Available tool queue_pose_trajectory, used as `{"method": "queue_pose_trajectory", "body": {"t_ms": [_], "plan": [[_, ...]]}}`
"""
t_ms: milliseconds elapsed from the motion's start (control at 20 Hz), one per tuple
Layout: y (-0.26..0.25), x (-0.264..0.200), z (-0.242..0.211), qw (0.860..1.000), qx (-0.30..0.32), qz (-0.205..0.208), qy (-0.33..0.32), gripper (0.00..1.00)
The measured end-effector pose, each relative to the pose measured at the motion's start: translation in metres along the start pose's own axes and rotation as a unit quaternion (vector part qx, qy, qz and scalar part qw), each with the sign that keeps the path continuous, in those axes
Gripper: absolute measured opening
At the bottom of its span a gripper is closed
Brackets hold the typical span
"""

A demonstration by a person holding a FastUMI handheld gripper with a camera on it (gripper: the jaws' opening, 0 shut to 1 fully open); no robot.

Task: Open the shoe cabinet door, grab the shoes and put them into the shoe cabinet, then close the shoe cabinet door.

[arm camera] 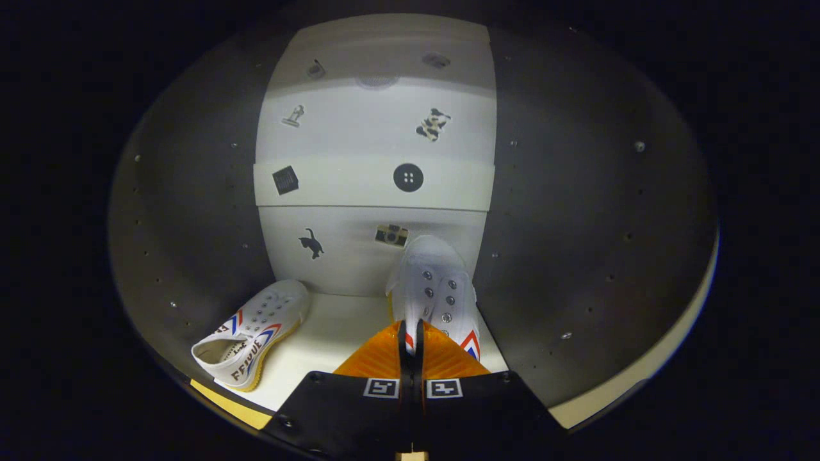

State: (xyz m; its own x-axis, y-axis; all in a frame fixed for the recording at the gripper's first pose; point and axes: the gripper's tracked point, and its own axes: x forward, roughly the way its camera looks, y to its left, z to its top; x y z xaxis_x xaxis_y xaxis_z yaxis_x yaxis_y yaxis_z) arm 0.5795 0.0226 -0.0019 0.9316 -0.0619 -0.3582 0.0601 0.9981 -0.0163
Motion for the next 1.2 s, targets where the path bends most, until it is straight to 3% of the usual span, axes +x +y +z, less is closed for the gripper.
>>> {"method": "queue_pose_trajectory", "body": {"t_ms": [450, 550, 650, 900, 1200], "plan": [[0.017, 0.031, -0.02, 0.999, 0.0, 0.014, 0.029, 0.04], [0.014, 0.018, -0.01, 1.0, -0.01, 0.0, 0.013, 0.17], [0.012, -0.004, 0.0, 1.0, -0.021, -0.01, -0.008, 0.38], [0.027, -0.097, 0.008, 0.997, -0.015, 0.013, -0.069, 0.99], [0.054, -0.261, -0.006, 0.983, -0.017, 0.06, -0.174, 0.98]]}}
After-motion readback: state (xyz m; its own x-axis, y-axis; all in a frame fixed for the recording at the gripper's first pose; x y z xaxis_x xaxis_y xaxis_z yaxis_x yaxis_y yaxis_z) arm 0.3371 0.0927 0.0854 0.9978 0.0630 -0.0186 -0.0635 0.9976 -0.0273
